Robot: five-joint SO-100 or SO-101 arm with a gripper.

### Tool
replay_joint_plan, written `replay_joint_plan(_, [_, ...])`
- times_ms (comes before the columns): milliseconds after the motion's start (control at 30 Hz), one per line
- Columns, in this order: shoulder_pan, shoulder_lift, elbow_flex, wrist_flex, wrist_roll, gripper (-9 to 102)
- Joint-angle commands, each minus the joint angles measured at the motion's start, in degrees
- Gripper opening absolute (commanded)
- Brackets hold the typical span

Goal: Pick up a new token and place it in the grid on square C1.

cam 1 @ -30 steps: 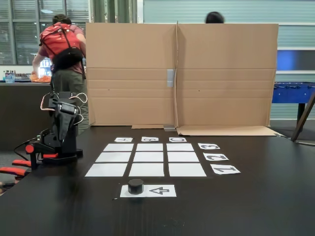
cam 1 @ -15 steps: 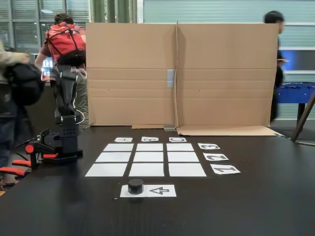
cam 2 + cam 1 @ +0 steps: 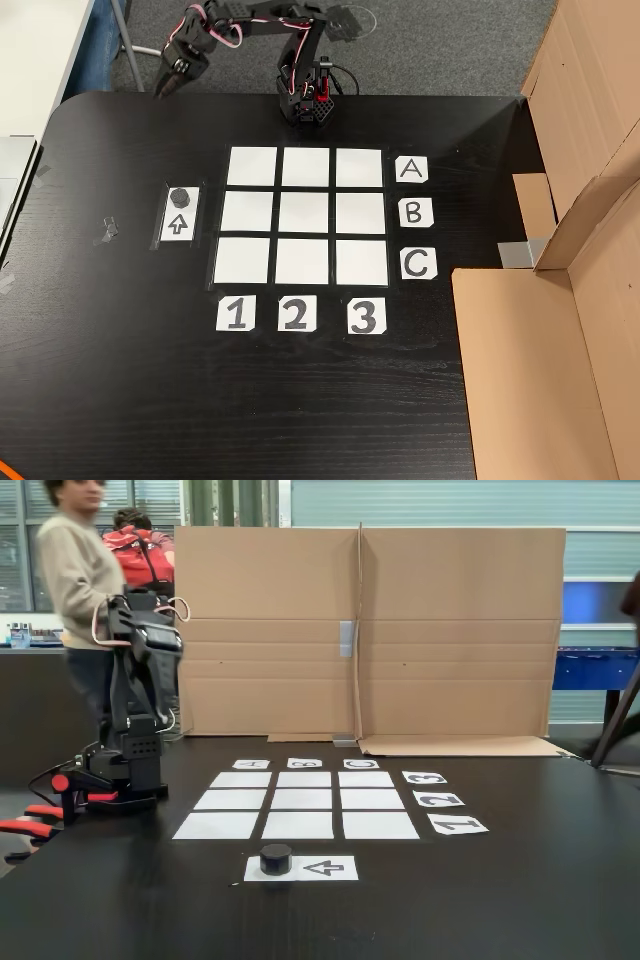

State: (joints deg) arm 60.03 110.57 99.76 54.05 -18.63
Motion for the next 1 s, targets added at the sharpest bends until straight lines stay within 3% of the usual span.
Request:
replay_joint_plan(0, [-1.58, -3.08, -3.43, -1.85, -2.20, 18])
replay_joint_plan(400, [-5.36, -20.04, -15.38, -1.93, -7.12, 24])
replay_joint_plan(633, [-6.59, -21.71, -14.59, -9.23, -8.53, 26])
replay_joint_plan(833, [-8.44, -20.65, -10.90, -10.81, -4.66, 28])
replay_joint_plan(967, [-11.07, -19.42, -7.91, -6.24, 0.09, 28])
